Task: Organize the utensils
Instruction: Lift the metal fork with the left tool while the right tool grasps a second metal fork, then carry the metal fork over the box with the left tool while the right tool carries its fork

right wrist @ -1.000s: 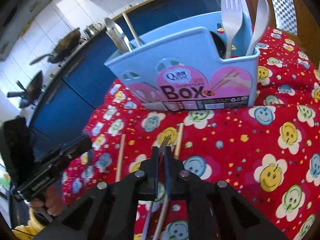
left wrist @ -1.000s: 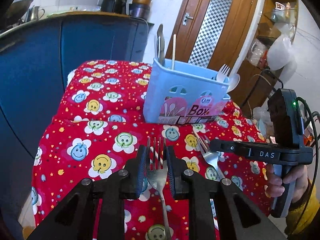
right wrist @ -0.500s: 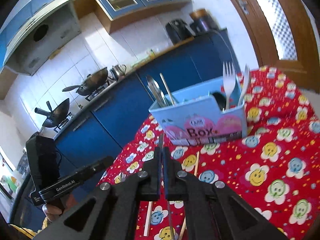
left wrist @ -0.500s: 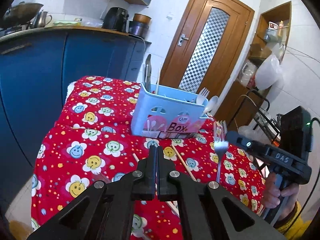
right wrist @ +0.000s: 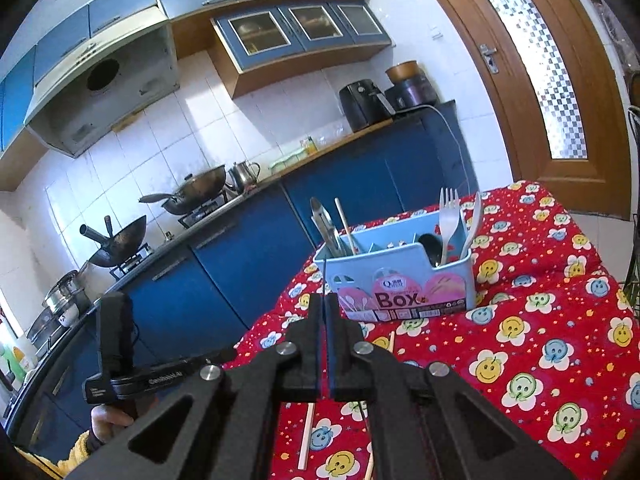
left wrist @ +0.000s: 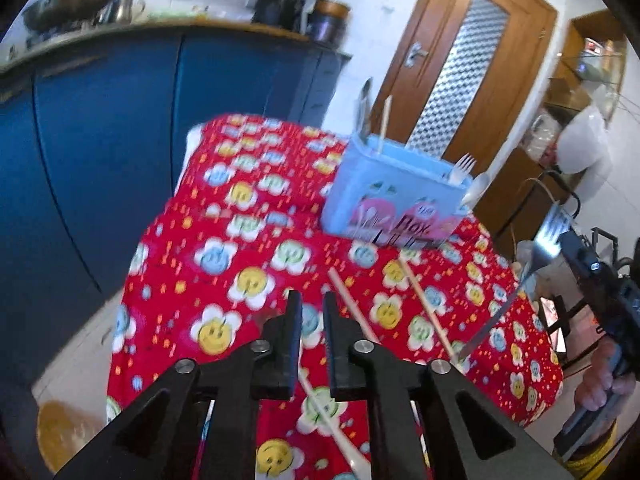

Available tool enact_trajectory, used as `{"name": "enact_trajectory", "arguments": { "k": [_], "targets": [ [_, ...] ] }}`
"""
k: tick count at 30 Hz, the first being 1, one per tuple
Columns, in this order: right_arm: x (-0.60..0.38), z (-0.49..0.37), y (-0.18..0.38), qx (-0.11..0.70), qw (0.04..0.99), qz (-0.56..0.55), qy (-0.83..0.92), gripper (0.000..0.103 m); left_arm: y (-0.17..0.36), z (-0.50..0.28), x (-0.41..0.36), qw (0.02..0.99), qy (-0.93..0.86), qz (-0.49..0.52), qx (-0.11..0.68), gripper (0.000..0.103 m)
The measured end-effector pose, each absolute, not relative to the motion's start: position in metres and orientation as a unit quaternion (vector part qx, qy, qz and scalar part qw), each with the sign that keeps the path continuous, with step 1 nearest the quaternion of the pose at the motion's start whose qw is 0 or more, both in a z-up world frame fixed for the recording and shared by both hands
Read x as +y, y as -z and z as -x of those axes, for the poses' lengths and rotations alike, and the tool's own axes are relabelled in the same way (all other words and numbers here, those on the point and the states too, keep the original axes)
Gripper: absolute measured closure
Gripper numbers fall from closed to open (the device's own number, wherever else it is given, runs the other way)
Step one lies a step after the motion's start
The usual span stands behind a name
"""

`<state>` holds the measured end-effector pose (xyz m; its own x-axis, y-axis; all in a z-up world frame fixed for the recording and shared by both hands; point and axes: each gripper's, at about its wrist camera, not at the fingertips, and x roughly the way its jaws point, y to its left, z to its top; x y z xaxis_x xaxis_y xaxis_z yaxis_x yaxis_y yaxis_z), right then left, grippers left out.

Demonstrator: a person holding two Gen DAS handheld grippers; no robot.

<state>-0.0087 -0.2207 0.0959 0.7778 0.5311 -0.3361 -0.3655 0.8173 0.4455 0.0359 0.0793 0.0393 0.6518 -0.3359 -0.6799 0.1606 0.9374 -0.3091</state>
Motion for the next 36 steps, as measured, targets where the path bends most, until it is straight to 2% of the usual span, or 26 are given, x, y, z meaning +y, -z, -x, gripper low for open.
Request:
{"name": "enact_trajectory", "arguments": {
  "k": [4, 8, 17, 23, 27, 36],
  "targets": [
    [-0.223, 0.011, -0.099, 0.223, 0.927, -0.178, -0.242, 0.101, -0.017, -0.040, 0.085, 0.878, 0.139, 0.141, 0.436, 0.089],
    [-0.225, 0.013, -0.099, 0.222, 0.927, -0.179, -0.243, 0.101, 0.000, -0.045, 0.089, 0.865, 0.131, 0.156, 0.458, 0.074],
    [-0.227, 0.013, -0.099, 0.222, 0.929, -0.174, -0.239, 0.101, 0.019, -0.059, 0.097, 0.844, 0.127, 0.192, 0.484, 0.073],
    [-0.228, 0.011, -0.097, 0.226, 0.928, -0.175, -0.238, 0.101, 0.025, -0.066, 0.100, 0.833, 0.150, 0.237, 0.477, 0.077],
    [-0.228, 0.010, -0.097, 0.226, 0.929, -0.173, -0.237, 0.101, 0.030, -0.070, 0.099, 0.827, 0.166, 0.262, 0.469, 0.093],
    [-0.232, 0.006, -0.096, 0.225, 0.930, -0.177, -0.232, 0.101, 0.008, -0.064, 0.087, 0.847, 0.195, 0.250, 0.427, 0.099]
  ]
}}
